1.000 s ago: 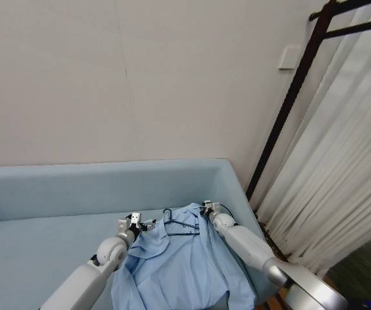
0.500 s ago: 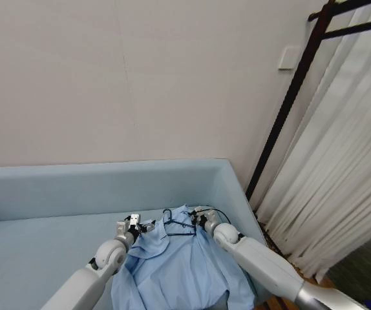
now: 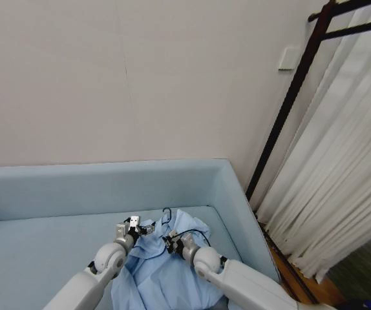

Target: Pick up the clothes from the sofa and hang them on the clothes hanger.

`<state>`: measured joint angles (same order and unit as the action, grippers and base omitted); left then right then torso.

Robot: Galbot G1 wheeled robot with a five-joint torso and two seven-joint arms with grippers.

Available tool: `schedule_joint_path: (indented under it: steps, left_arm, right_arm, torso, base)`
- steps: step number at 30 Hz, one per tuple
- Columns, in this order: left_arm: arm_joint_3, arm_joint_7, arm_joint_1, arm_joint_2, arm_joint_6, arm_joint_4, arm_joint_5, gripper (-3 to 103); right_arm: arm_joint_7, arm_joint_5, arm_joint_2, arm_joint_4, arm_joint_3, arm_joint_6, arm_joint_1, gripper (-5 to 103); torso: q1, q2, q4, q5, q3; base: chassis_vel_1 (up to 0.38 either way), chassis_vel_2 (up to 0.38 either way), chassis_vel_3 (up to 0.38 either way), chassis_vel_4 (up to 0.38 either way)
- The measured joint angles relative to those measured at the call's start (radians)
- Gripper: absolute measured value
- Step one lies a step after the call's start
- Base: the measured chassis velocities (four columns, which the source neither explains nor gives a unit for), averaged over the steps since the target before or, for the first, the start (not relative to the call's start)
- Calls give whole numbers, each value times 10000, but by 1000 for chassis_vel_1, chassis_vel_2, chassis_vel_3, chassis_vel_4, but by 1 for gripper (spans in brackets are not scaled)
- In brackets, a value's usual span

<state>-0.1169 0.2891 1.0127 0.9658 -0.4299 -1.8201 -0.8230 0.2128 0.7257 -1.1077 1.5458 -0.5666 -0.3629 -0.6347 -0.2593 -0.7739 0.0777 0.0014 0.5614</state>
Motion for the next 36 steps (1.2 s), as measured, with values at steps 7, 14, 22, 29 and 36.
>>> schedule_joint_path:
  steps: [7, 14, 22, 29, 36]
  left_arm:
    - [2, 49, 1, 29, 72, -8, 3, 100]
    - [39, 41, -97, 189, 149, 217, 7, 100]
    - [-133, 91, 187, 208, 244, 13, 23, 100]
    - [-232, 199, 156, 121, 286, -62, 22, 100]
    - [-259, 166, 75, 110, 341, -11, 7, 100]
  right_arm:
    - [626, 205, 64, 32, 487, -159, -281, 4]
    - [1184, 428, 1381, 2263, 1057, -270, -1002, 31]
    - [2079, 1448, 2825, 4433, 1839, -367, -2050, 58]
    - [610, 1725, 4283, 4654, 3224, -1576, -3073, 85]
    - [-465, 1743, 4859, 4406, 3927, -2270, -3594, 100]
  torso:
    - [-1, 0, 0, 1, 0]
    - [-1, 2, 4, 2, -1]
    - [0, 2, 0, 3, -1]
    - [0, 1, 5, 2, -1]
    - [0, 2, 2, 2, -1]
  base:
    - [0, 0, 0, 0]
    - [0, 0, 0, 0]
    - [0, 0, 0, 0]
    - [0, 0, 0, 0]
    - [0, 0, 0, 0]
